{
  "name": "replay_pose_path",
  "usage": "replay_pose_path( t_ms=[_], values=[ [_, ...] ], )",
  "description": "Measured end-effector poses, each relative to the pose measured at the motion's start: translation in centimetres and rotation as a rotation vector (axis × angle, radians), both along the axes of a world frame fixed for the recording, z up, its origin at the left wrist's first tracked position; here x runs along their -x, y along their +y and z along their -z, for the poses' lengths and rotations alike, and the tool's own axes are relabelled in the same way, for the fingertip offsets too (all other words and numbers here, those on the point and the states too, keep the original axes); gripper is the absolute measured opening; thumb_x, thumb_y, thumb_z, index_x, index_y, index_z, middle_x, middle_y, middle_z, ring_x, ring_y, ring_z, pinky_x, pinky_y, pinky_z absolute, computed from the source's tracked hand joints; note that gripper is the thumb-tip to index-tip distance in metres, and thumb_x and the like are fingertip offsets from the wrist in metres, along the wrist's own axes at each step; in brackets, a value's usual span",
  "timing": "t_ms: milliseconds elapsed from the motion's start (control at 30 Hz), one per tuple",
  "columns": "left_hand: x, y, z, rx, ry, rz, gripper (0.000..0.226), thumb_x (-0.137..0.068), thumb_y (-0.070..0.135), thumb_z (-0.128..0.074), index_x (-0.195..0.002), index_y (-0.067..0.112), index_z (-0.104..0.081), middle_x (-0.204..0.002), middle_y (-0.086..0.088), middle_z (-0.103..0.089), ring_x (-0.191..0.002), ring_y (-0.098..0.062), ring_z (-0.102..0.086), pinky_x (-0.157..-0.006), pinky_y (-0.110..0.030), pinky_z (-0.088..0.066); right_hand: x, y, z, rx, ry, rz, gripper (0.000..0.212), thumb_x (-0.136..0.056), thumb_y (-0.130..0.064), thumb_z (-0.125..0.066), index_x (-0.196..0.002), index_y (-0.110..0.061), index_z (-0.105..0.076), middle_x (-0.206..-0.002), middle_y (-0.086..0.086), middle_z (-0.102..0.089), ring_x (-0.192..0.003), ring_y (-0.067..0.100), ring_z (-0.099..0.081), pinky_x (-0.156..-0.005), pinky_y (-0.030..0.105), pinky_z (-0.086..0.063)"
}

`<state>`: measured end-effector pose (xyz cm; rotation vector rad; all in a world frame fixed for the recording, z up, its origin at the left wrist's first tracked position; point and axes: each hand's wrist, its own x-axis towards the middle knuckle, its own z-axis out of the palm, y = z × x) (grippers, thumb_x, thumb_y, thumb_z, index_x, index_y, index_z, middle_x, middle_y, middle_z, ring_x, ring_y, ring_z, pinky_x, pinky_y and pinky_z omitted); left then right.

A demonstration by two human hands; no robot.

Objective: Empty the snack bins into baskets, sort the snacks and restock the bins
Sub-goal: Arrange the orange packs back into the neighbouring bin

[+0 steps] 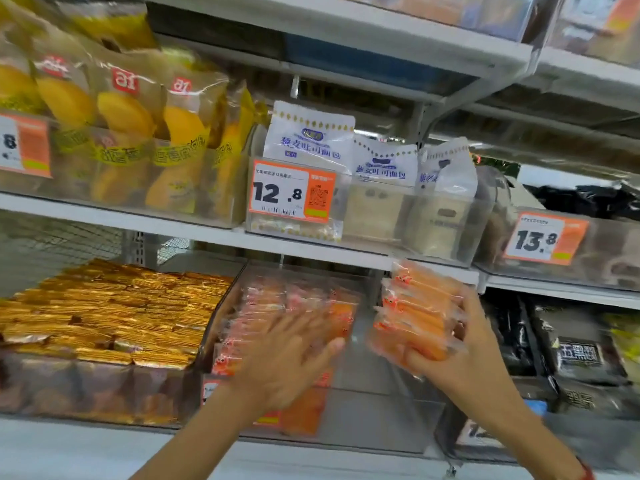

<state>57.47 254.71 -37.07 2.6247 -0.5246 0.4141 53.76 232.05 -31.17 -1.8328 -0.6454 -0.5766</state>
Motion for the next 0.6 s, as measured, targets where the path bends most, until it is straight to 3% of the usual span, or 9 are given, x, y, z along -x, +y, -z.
replay_pose_path(
  t_ms=[67, 133, 233, 333, 400, 500, 533, 600],
  values=[
    [-1.0, 0.7, 1.0, -0.203, -0.041, -0.114, 0.086, -0.076, 0.076, 0.012, -0.149, 0.046, -0.022, -0.160, 0.014, -0.014, -0.149, -0.011, -0.005, -0.120, -0.039, -0.001, -1.8, 0.6, 0.4, 0.066, 0.010, 0.021, 0.080, -0.054, -0.033, -0.092, -0.120, -0.023, -0.048, -0.106, -0.008, -0.064, -0.096, 0.000, -0.065, -0.076, 0.008, -0.048],
    [-1.3, 0.8, 2.1, -0.258, -0.105, -0.198, 0.078, -0.084, 0.069, 0.004, -0.146, 0.041, -0.034, -0.157, 0.009, -0.030, -0.148, -0.017, -0.019, -0.119, -0.043, -0.013, -3.8, 1.4, 1.3, 0.186, 0.061, 0.050, 0.081, -0.052, -0.039, -0.086, -0.120, -0.020, -0.047, -0.109, -0.011, -0.061, -0.097, -0.005, -0.062, -0.076, 0.006, -0.046],
    [-1.3, 0.5, 3.3, -0.218, -0.203, -0.241, 0.055, -0.095, 0.057, -0.021, -0.130, 0.035, -0.058, -0.131, 0.004, -0.062, -0.132, -0.020, -0.049, -0.110, -0.049, -0.037, -8.0, 2.3, 3.3, 0.171, 0.286, 0.099, 0.078, -0.058, -0.007, -0.090, -0.119, -0.022, -0.043, -0.108, -0.009, -0.059, -0.096, -0.002, -0.063, -0.072, 0.011, -0.049],
    [-1.5, 0.4, 3.9, -0.177, -0.299, -0.263, 0.044, -0.093, 0.049, -0.036, -0.115, 0.030, -0.068, -0.111, 0.003, -0.072, -0.115, -0.020, -0.063, -0.101, -0.047, -0.047, -12.7, 2.6, 4.7, 0.108, 0.560, 0.116, 0.079, -0.064, 0.013, -0.079, -0.126, -0.019, -0.042, -0.114, 0.004, -0.059, -0.106, 0.021, -0.061, -0.076, 0.029, -0.055],
    [-1.6, 0.4, 3.9, -0.186, -0.294, -0.258, 0.045, -0.093, 0.049, -0.035, -0.116, 0.029, -0.067, -0.112, 0.002, -0.071, -0.114, -0.021, -0.063, -0.100, -0.048, -0.048, -14.8, 2.9, 5.3, 0.149, 0.709, 0.104, 0.068, -0.068, 0.011, -0.077, -0.122, -0.016, -0.045, -0.116, 0.009, -0.060, -0.103, 0.022, -0.061, -0.073, 0.031, -0.054],
    [-1.9, 0.5, 4.0, -0.220, -0.283, -0.262, 0.047, -0.095, 0.049, -0.031, -0.122, 0.030, -0.064, -0.116, 0.001, -0.070, -0.117, -0.022, -0.061, -0.101, -0.048, -0.046, -17.2, 3.3, 6.5, 0.269, 0.942, 0.085, 0.037, -0.076, 0.000, -0.077, -0.104, -0.013, -0.057, -0.114, 0.002, -0.062, -0.116, 0.019, -0.054, -0.099, 0.034, -0.044],
    [-1.9, 0.5, 4.0, -0.227, -0.291, -0.263, 0.047, -0.095, 0.049, -0.031, -0.123, 0.030, -0.063, -0.116, 0.001, -0.070, -0.117, -0.023, -0.061, -0.102, -0.048, -0.046, -17.7, 3.4, 6.8, 0.286, 0.989, 0.081, 0.042, -0.075, -0.005, -0.078, -0.112, -0.008, -0.059, -0.121, 0.002, -0.062, -0.121, 0.018, -0.051, -0.101, 0.034, -0.043],
    [-2.0, 0.5, 4.0, -0.233, -0.309, -0.260, 0.048, -0.096, 0.049, -0.029, -0.124, 0.030, -0.063, -0.117, 0.000, -0.070, -0.118, -0.023, -0.061, -0.102, -0.048, -0.044, -18.7, 3.3, 7.3, 0.257, 1.025, 0.101, 0.077, -0.067, -0.012, -0.086, -0.135, -0.007, -0.050, -0.134, 0.001, -0.056, -0.125, 0.017, -0.049, -0.091, 0.031, -0.045]
  ],
)
